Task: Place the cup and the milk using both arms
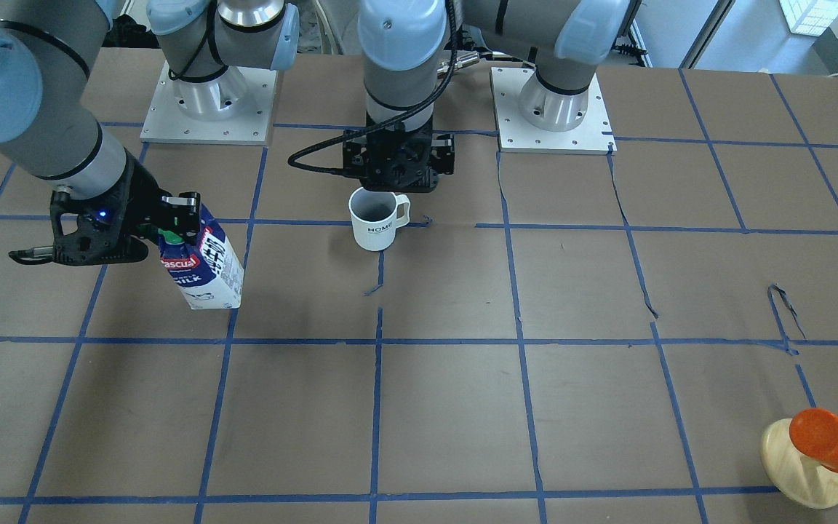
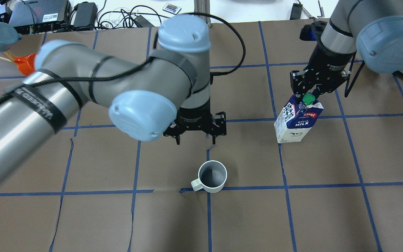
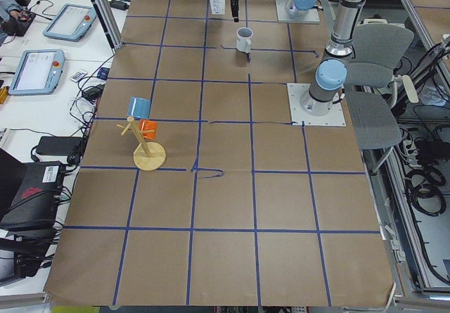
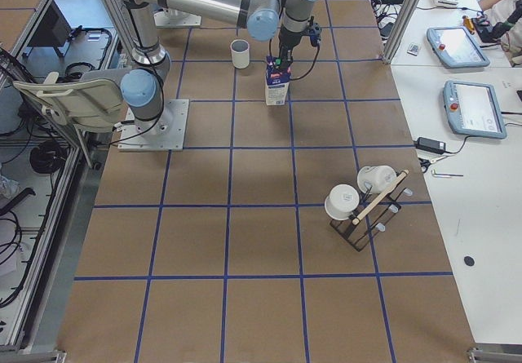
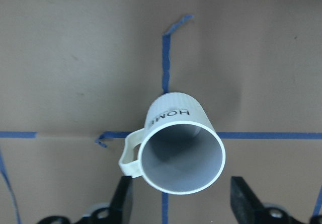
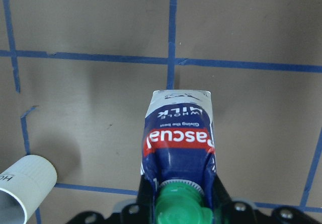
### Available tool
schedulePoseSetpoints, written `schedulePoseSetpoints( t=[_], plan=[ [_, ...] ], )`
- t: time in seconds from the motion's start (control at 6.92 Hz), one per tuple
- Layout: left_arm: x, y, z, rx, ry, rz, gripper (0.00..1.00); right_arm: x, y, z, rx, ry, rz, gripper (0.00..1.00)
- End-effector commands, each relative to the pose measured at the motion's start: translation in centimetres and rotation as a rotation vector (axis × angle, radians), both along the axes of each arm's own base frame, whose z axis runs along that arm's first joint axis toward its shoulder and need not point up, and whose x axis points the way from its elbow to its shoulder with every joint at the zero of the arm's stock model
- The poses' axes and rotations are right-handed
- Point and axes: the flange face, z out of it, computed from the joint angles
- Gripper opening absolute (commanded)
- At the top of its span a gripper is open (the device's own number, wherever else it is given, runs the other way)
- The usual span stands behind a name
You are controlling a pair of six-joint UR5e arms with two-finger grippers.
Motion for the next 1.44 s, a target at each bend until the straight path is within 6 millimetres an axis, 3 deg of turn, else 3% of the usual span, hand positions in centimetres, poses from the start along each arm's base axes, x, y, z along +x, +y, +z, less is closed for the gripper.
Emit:
schedulePoseSetpoints(
  t=[0.0,0.14,0.58,0.72,1.01,1.3],
  plan=[
    [7.8,-3.8,8.0,-0.122,0.018,0.017,1.00,4.1,2.3,1.4,0.012,0.006,-0.032,0.20],
    [10.8,-4.8,9.7,-0.196,0.022,-0.010,1.00,6.9,3.3,1.3,0.019,0.016,-0.031,0.20],
    [15.9,-5.7,11.4,-0.262,0.027,-0.082,1.00,13.4,6.3,1.0,0.034,0.042,-0.034,0.24],
    [17.3,-6.0,11.8,-0.274,0.027,-0.069,1.00,14.1,7.6,-0.5,0.057,0.056,-0.060,0.24],
    [17.9,-5.9,12.2,-0.280,0.031,-0.059,1.00,14.3,9.9,-2.6,0.038,0.050,-0.055,0.25],
    [18.0,-5.8,12.2,-0.282,0.028,-0.056,1.00,15.5,10.8,-3.2,0.051,0.044,-0.064,0.25]
  ],
)
